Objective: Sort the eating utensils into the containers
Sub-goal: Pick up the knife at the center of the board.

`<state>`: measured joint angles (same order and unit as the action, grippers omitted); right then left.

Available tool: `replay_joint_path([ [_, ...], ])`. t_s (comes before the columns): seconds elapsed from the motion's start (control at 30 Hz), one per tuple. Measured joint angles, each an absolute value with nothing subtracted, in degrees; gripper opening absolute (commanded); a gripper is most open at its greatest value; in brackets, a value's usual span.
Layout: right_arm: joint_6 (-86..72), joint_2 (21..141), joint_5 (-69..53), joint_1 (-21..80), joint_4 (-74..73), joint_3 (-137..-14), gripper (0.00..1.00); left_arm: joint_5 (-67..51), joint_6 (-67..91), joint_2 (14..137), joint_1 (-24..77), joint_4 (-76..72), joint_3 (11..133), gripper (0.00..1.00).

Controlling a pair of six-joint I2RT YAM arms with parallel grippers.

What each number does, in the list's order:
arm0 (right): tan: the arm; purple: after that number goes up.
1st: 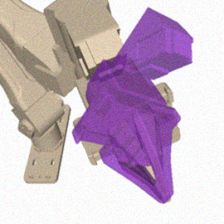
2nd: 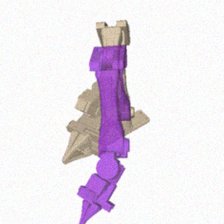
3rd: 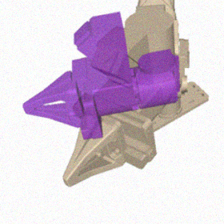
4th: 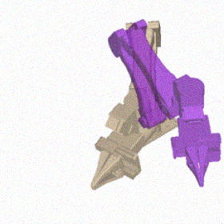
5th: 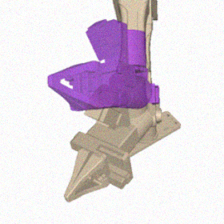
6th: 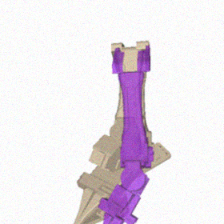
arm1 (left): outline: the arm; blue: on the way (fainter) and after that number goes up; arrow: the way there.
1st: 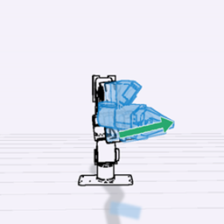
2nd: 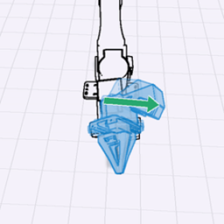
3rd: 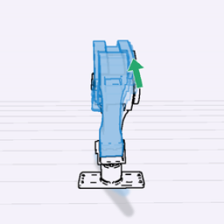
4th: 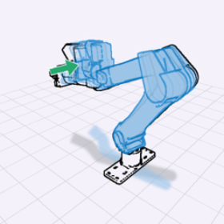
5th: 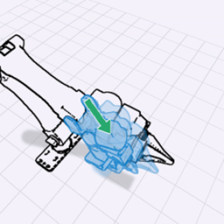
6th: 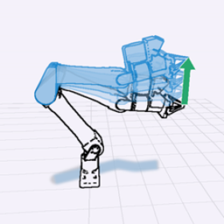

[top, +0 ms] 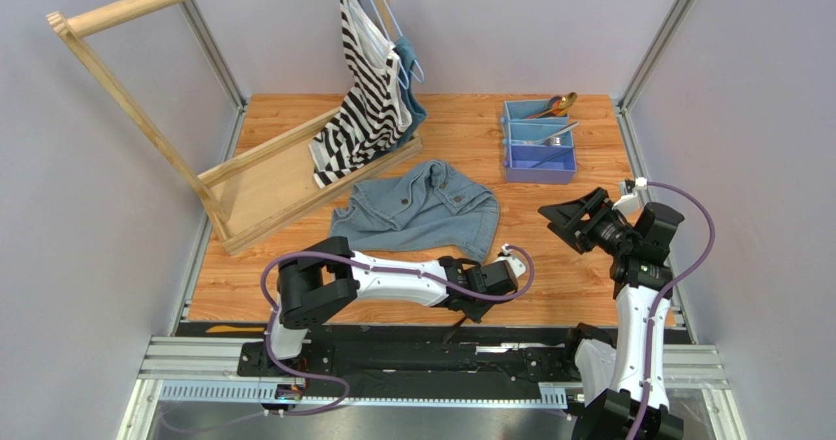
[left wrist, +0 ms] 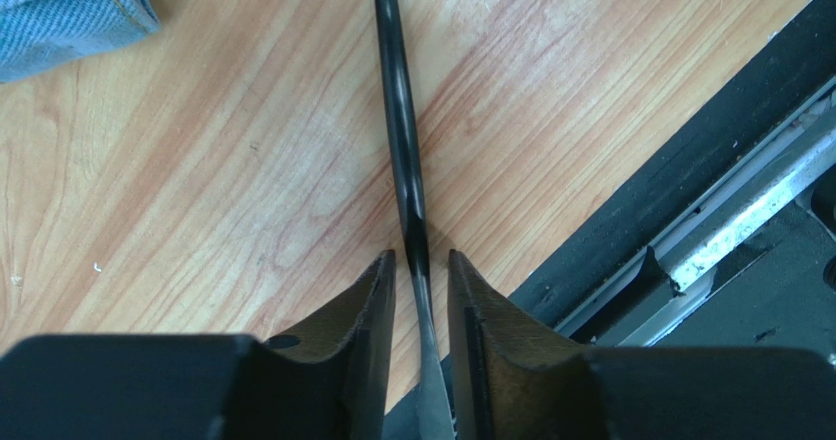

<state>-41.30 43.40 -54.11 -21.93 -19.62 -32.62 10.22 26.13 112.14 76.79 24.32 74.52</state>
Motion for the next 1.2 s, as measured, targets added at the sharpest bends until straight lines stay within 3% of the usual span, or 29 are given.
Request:
replay_joint_path([
  [0.1, -41.01, 43.40, -54.08, -21.93, -19.81, -32.62, 0.74, 10.94, 26.20, 112.40, 76.79, 23.73, 74.56, 0.00],
  [0.57, -40.69, 43.57, -54.17, -21.93, -19.40, -30.00, 0.71, 13.54, 27.38, 110.02, 76.34, 24.43, 72.64, 0.00],
  [0.9, -41.95, 41.87, -55.99, -21.91, -17.91, -28.84, 0.68, 12.45, 27.33, 92.29, 69.06, 27.57, 70.00, 0.00],
  [1.2, -47.64, 41.28, -56.62, -15.46, -10.39, -25.19, 0.68, 6.85, 26.70, 90.24, 63.33, 25.85, 69.60, 0.00],
])
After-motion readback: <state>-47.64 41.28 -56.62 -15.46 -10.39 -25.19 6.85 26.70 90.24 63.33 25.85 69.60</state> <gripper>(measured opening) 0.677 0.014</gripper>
